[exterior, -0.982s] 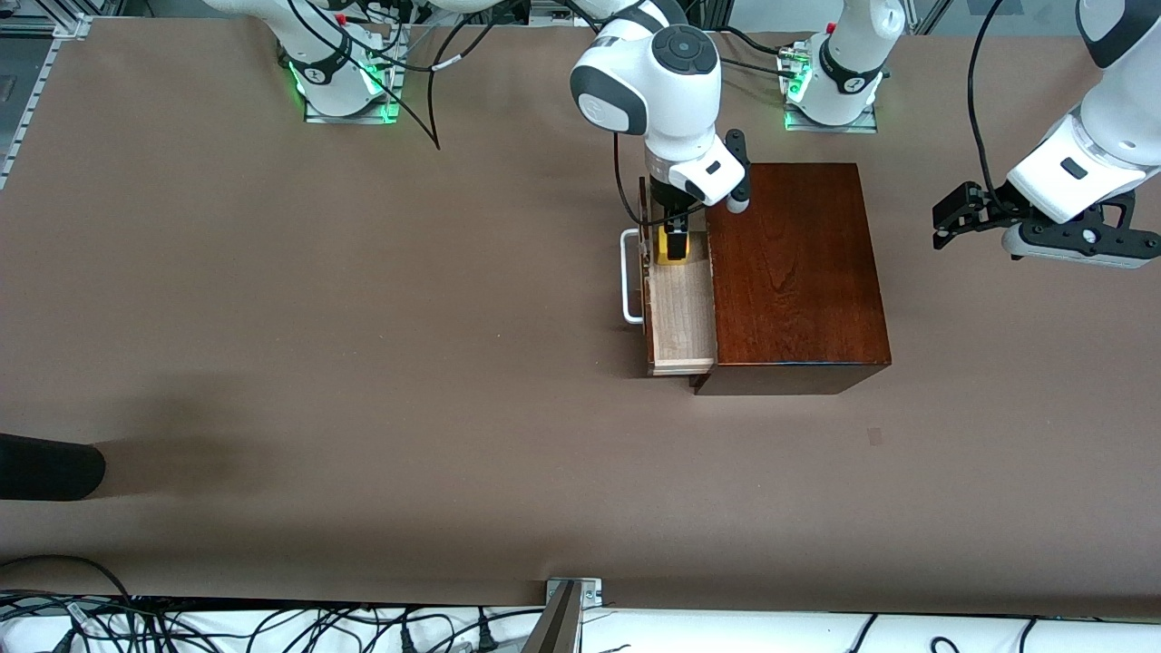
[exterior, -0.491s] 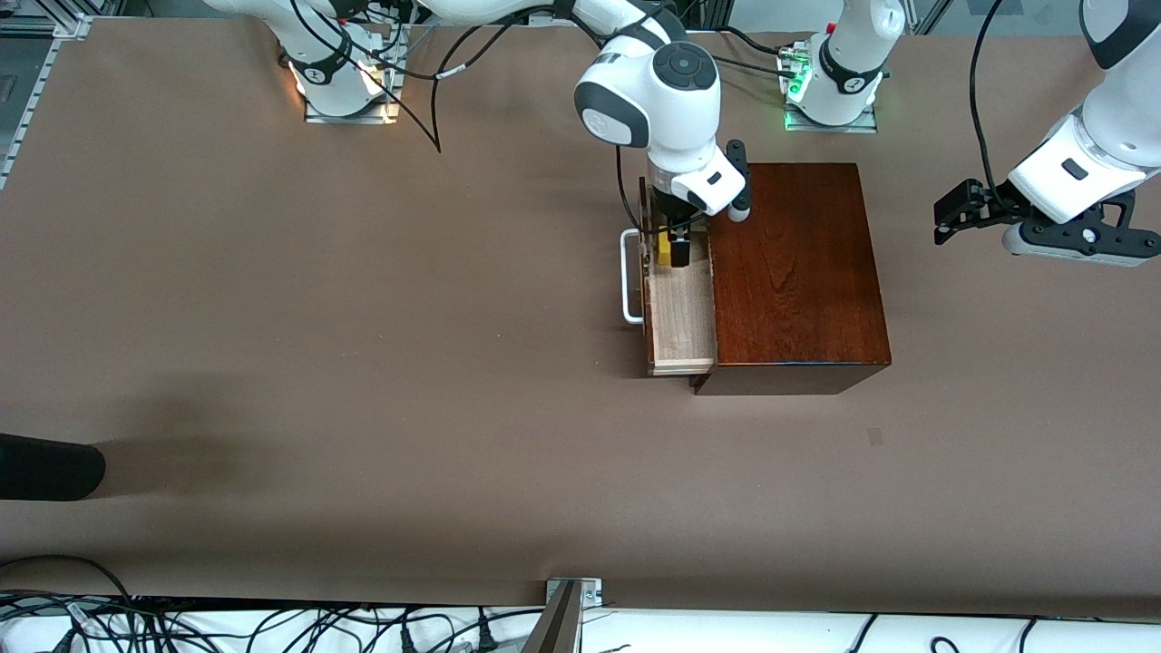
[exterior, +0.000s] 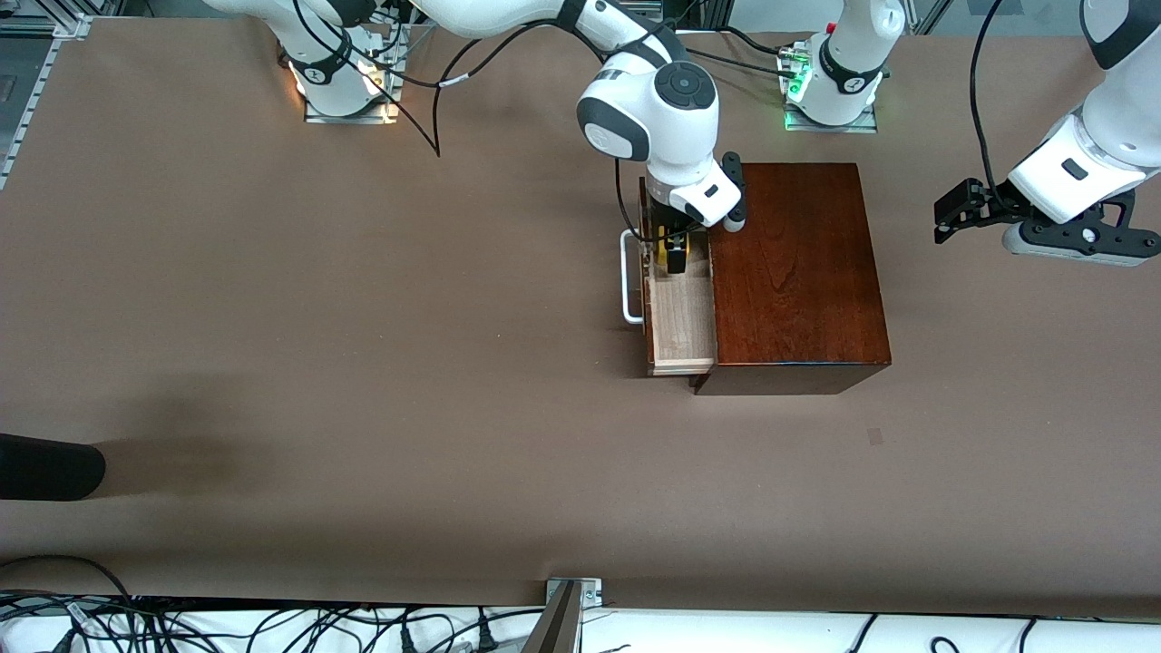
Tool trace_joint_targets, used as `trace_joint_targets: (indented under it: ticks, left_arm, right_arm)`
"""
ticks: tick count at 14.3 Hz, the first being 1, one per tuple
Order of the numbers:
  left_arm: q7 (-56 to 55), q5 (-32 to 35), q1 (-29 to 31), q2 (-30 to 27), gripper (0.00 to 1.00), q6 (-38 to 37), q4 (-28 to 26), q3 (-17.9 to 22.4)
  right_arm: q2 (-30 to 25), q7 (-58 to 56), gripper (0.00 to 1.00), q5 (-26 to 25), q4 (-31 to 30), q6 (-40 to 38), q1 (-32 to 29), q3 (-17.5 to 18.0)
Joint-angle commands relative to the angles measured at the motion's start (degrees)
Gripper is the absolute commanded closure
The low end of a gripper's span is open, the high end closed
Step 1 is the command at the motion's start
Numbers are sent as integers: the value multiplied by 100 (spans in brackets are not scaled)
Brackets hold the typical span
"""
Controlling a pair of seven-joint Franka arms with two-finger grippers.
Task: Open drawer, take yellow block, close drawer
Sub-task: 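Lower the right gripper into the drawer and grasp the yellow cube, then lift the yellow cube out of the drawer with the right gripper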
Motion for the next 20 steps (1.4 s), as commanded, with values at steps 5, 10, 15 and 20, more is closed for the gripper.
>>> trace_joint_targets:
  ticks: [5,10,15,20]
  left_arm:
    - [109,-47,5,30,0,-131,132,-11]
    - [109,-47,-31,30,0,-132,132,-38]
    - [100,-47,-39,30,0,-132,132,-47]
    - [100,-38,-48,30,0,-140,132,-152]
  right_arm:
    - [91,55,100,-175,210,13,65,-51]
    - [-154,38,100,-131,263,-311,30,-43]
    - [-1216,293,100,185,290,-1348,-171,-51]
    - [-1938,240,100,536,290,-2209,-1118,-34]
